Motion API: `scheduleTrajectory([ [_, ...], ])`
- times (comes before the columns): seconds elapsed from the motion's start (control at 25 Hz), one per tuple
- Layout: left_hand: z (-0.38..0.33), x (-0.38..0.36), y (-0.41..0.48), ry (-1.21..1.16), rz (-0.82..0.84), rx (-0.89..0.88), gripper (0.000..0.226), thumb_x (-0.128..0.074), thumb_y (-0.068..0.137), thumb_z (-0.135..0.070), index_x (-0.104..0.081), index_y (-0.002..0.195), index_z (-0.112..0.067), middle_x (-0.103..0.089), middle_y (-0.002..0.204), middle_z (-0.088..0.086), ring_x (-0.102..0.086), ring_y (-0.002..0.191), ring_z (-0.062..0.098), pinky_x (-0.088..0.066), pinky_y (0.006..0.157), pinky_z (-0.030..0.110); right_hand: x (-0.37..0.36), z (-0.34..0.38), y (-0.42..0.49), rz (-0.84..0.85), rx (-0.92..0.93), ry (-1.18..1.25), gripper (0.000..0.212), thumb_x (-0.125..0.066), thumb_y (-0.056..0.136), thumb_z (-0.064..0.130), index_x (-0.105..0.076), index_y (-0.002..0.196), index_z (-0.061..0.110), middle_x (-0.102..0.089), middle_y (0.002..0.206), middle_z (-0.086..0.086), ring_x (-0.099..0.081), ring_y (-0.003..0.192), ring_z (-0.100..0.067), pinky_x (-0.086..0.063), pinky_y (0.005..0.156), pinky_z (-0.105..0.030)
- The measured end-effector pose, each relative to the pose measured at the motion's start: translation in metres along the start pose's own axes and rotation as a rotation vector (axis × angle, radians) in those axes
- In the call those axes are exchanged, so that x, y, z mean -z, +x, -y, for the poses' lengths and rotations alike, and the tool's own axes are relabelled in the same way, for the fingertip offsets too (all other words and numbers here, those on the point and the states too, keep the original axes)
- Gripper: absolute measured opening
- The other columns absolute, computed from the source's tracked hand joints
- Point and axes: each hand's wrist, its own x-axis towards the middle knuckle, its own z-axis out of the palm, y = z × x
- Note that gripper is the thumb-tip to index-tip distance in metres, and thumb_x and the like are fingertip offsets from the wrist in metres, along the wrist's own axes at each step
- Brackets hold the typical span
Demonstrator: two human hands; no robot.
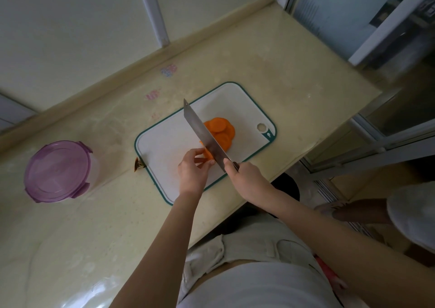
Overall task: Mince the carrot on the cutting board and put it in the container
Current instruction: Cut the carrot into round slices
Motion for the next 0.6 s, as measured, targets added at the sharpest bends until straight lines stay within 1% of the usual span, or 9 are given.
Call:
scheduleTrajectory([
  [0.12, 0.001, 0.001, 0.002, 0.005, 0.001, -0.004, 0.032, -0.071, 0.081, -0.013, -0.060, 0.111, -0.011, -0.065, 0.105, 0.003, -0.062, 0.092, 0.014, -0.048, 0.079, 0.019, 0.000, 0.004, 0.004, 0.003, 0.005, -0.008, 0.050, -0.034, 0.099, 0.048, -0.042, 0.063, 0.015, -0.046, 0.063, -0.001, -0.045, 0.055, -0.013, -0.031, 0.049, -0.024],
  [0.32, 0.001, 0.000, 0.000, 0.002, -0.005, -0.011, 0.028, -0.071, 0.081, -0.015, -0.060, 0.107, -0.012, -0.064, 0.102, 0.001, -0.061, 0.090, 0.013, -0.052, 0.081, 0.024, 0.003, 0.019, 0.010, 0.034, 0.073, -0.020, 0.052, -0.032, 0.101, 0.045, -0.038, 0.060, 0.014, -0.043, 0.058, -0.001, -0.042, 0.050, -0.012, -0.029, 0.047, -0.022],
  [0.4, 0.000, 0.001, 0.000, 0.002, -0.009, -0.014, 0.026, -0.071, 0.081, -0.016, -0.059, 0.105, -0.014, -0.064, 0.101, 0.000, -0.061, 0.089, 0.013, -0.052, 0.080, 0.025, 0.004, 0.027, 0.014, 0.027, 0.099, -0.052, 0.052, -0.031, 0.102, 0.044, -0.039, 0.060, 0.014, -0.044, 0.058, -0.001, -0.043, 0.051, -0.012, -0.029, 0.048, -0.022],
  [0.52, 0.001, 0.000, 0.001, 0.014, -0.012, -0.030, 0.026, -0.071, 0.081, -0.018, -0.059, 0.104, -0.015, -0.064, 0.099, -0.001, -0.061, 0.088, 0.012, -0.051, 0.078, 0.022, 0.006, 0.032, 0.019, 0.046, 0.120, -0.076, 0.051, -0.030, 0.102, 0.044, -0.038, 0.060, 0.015, -0.043, 0.057, -0.001, -0.042, 0.050, -0.013, -0.031, 0.049, -0.024],
  [0.6, 0.001, 0.000, 0.001, -0.005, -0.016, -0.020, 0.027, -0.072, 0.081, -0.019, -0.060, 0.105, -0.015, -0.065, 0.099, -0.001, -0.062, 0.088, 0.012, -0.053, 0.079, 0.025, 0.005, 0.032, 0.021, 0.051, 0.122, -0.089, 0.050, -0.030, 0.101, 0.044, -0.037, 0.060, 0.016, -0.043, 0.058, -0.001, -0.043, 0.050, -0.013, -0.031, 0.050, -0.024],
])
